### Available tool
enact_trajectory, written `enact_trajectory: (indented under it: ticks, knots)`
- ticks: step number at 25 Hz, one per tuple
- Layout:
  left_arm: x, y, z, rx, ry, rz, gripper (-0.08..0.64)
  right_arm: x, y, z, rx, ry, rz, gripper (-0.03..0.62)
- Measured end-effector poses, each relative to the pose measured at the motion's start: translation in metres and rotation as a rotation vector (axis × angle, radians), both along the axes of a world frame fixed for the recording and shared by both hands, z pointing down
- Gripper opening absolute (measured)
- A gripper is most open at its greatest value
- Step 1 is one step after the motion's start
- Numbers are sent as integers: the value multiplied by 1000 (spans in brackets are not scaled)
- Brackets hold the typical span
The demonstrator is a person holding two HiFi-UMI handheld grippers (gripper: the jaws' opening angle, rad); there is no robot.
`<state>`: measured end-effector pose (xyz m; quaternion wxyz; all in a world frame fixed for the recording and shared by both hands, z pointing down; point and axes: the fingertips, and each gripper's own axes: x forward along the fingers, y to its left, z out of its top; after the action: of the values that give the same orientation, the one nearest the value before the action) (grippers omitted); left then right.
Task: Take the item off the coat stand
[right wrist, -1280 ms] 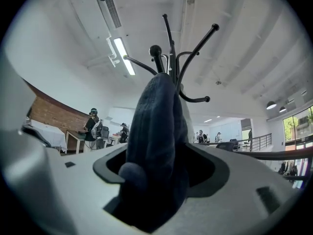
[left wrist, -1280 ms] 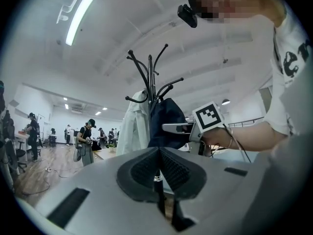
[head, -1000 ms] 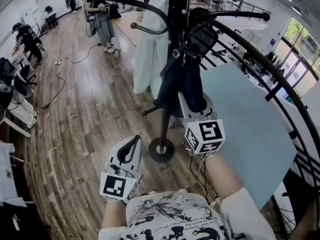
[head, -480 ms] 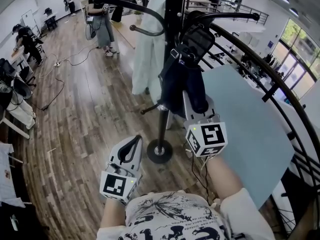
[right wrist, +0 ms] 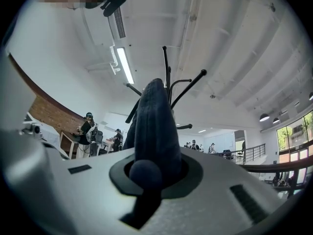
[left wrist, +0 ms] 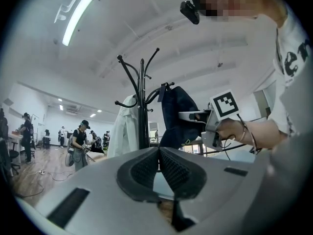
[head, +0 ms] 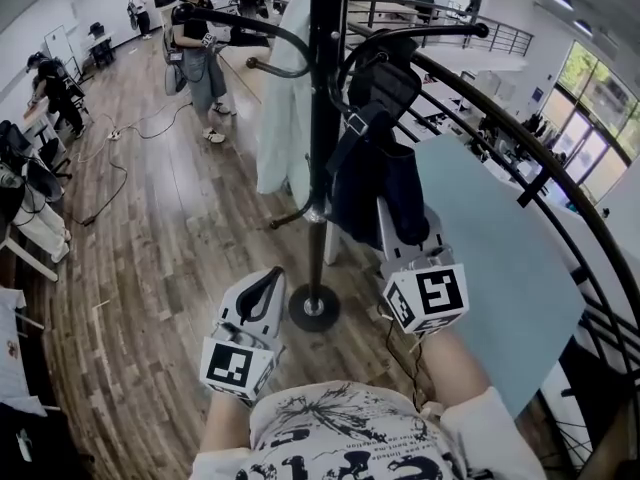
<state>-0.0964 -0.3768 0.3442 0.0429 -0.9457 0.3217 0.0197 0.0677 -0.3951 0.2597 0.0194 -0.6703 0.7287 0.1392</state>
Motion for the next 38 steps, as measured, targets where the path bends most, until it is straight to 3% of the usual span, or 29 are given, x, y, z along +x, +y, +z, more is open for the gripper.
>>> enact_trajectory:
  ticks: [9, 16, 38]
  knots:
    - [10, 5, -17, 41, 13, -35, 5, 18, 22, 75, -117, -51, -20, 20]
    - [6, 6, -13, 30, 13, -75, 5, 19, 35, 120, -192, -100, -48, 18]
    - [7, 5, -10, 28, -17, -130, 5, 9, 34, 117, -196, -51, -124, 9]
